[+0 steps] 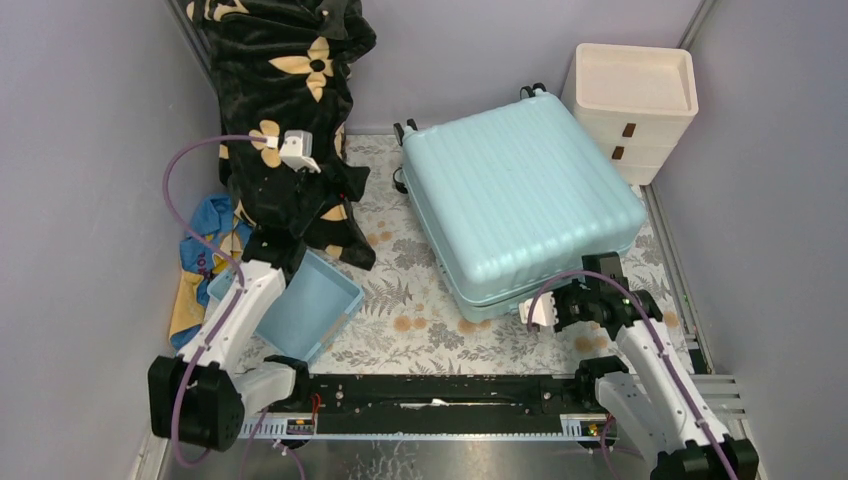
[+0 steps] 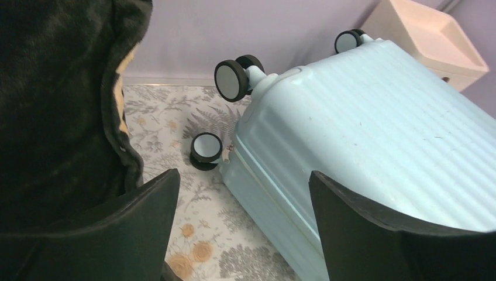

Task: Open, take out, and arrange the luggage
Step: Unzip the luggage at the center of the board, then adjust the luggage at the center of the board.

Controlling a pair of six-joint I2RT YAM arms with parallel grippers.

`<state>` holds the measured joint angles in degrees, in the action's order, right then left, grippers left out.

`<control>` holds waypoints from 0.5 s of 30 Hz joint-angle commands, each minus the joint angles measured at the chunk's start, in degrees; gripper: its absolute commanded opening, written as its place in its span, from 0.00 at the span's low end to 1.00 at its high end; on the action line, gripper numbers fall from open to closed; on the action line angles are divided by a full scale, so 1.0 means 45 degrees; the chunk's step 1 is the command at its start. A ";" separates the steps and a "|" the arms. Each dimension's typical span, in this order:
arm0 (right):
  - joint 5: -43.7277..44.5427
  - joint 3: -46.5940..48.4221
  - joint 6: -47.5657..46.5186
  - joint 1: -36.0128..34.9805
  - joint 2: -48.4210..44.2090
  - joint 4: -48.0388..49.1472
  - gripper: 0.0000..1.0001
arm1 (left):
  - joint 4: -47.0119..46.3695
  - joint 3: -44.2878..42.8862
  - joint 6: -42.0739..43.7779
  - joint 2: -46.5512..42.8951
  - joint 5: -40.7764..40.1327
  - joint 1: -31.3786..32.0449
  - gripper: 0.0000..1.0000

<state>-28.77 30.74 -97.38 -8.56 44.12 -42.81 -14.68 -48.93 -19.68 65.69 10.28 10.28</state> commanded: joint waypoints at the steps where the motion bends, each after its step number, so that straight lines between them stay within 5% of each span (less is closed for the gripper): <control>1: 0.0929 -0.0017 0.0919 0.0105 -0.1347 -0.3057 0.01 | -0.0795 0.0895 -0.0986 -0.1126 0.0925 -0.0046 0.91; 15: 0.2675 -0.0524 0.2315 0.0107 -0.3306 -0.4208 0.01 | -0.1911 -0.0059 -0.4626 0.0592 0.2735 -0.0044 0.93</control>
<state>-23.51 29.02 -93.76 -8.60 30.98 -53.60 -18.26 -45.58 -33.30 63.88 20.51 10.28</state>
